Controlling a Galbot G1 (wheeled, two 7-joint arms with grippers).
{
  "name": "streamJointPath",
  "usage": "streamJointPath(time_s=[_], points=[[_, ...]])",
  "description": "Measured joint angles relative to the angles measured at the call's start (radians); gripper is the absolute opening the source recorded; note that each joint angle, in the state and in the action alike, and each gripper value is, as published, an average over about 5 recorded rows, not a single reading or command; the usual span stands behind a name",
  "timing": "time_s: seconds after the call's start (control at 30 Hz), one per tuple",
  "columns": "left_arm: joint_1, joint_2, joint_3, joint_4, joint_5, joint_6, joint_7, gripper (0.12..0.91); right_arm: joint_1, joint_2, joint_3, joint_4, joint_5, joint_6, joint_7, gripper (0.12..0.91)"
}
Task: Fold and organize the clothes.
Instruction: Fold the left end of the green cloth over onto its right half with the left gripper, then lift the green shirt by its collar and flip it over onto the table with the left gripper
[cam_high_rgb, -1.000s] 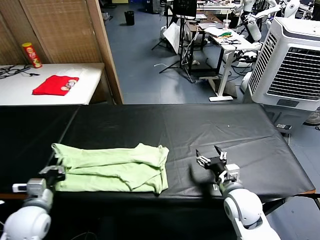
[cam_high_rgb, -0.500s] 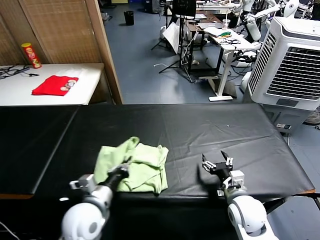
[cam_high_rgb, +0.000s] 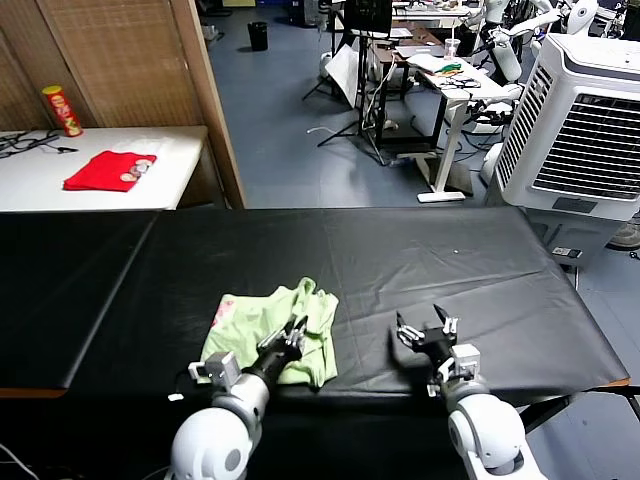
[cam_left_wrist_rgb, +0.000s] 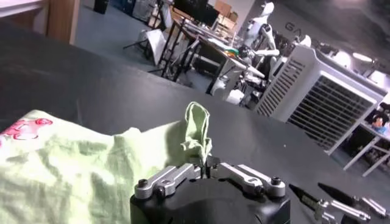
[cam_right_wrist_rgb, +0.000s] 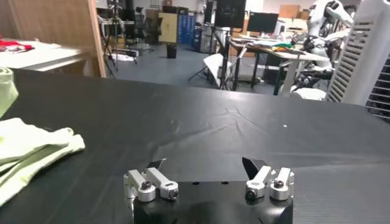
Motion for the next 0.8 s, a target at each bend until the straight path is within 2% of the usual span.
streamJointPath(time_s=[0.13, 0.2, 0.27, 0.43, 0.53, 0.67, 0.8], points=[[0.011, -0.030, -0.005, -0.023, -0.075, 0.026, -0.032, 0.609, 0.006, -0.011, -0.024, -0.001, 0.017, 0.039, -0.057, 0.798], [0.015, -0.038, -0.014, -0.033, -0.081, 0.018, -0.031, 0.699, 0.014, -0.020, -0.042, 0.000, 0.039, 0.049, -0.083, 0.798], [0.019, -0.035, -0.029, -0.037, -0.056, -0.006, -0.016, 0.768, 0.025, -0.029, -0.066, 0.000, 0.065, 0.052, -0.108, 0.798], [0.039, 0.018, -0.097, -0.016, 0.075, -0.078, 0.033, 0.797, 0.075, -0.039, -0.144, -0.009, 0.110, 0.043, -0.137, 0.798], [0.054, 0.060, -0.151, 0.005, 0.123, -0.095, 0.041, 0.798, 0.110, -0.037, -0.196, -0.021, 0.094, 0.030, -0.142, 0.798], [0.068, 0.082, -0.209, 0.019, 0.147, -0.104, 0.046, 0.798, 0.138, -0.030, -0.262, -0.047, 0.007, 0.001, -0.138, 0.798], [0.072, 0.080, -0.243, 0.029, 0.150, -0.108, 0.050, 0.798, 0.130, -0.023, -0.288, -0.068, -0.146, -0.009, -0.096, 0.798]])
